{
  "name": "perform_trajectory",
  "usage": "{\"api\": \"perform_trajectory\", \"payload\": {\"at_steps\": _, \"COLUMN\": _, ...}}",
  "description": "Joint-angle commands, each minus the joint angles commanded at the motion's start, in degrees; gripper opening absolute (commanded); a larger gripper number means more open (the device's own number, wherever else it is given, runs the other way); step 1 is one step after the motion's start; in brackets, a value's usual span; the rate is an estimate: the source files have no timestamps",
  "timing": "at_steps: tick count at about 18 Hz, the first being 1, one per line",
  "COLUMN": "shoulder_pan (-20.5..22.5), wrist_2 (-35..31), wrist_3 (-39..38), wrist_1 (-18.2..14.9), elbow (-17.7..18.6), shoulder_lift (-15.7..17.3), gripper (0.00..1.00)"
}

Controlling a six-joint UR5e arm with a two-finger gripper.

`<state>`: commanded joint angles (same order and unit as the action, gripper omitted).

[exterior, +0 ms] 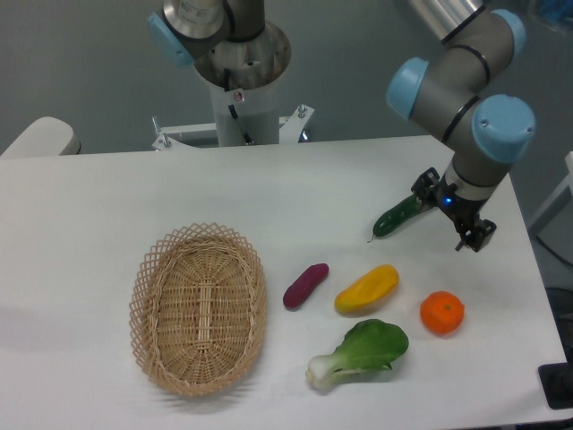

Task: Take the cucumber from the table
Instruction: 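Move the gripper over the green cucumber and lower toward it, then close the gripper fingers around the green cucumber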

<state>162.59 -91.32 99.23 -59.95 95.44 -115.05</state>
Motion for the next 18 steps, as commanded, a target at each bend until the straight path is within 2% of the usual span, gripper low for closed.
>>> {"api": "perform_trajectory", "payload": {"at_steps": 4, "shoulder_pan": 0.62, "wrist_2": -0.35, "wrist_3": 0.26, "wrist_1": 0.8, "elbow": 4.83, "shoulder_lift": 1.4, "gripper": 1.0}}
{"api": "perform_trajectory", "payload": {"at_steps": 5, "shoulder_pan": 1.06, "wrist_2": -0.27, "wrist_3": 0.35, "wrist_1": 1.85, "elbow": 6.15, "shoulder_lift": 1.84, "gripper": 1.0}}
{"api": "perform_trajectory", "payload": {"at_steps": 7, "shoulder_pan": 1.24, "wrist_2": -0.35, "wrist_3": 0.79, "wrist_1": 6.49, "elbow": 8.62, "shoulder_lift": 1.93, "gripper": 1.0}}
{"api": "perform_trajectory", "payload": {"at_steps": 8, "shoulder_pan": 1.24, "wrist_2": -0.35, "wrist_3": 1.23, "wrist_1": 7.21, "elbow": 9.06, "shoulder_lift": 1.93, "gripper": 1.0}}
{"api": "perform_trajectory", "payload": {"at_steps": 18, "shoulder_pan": 2.73, "wrist_2": -0.79, "wrist_3": 2.11, "wrist_1": 8.01, "elbow": 11.96, "shoulder_lift": 1.93, "gripper": 1.0}}
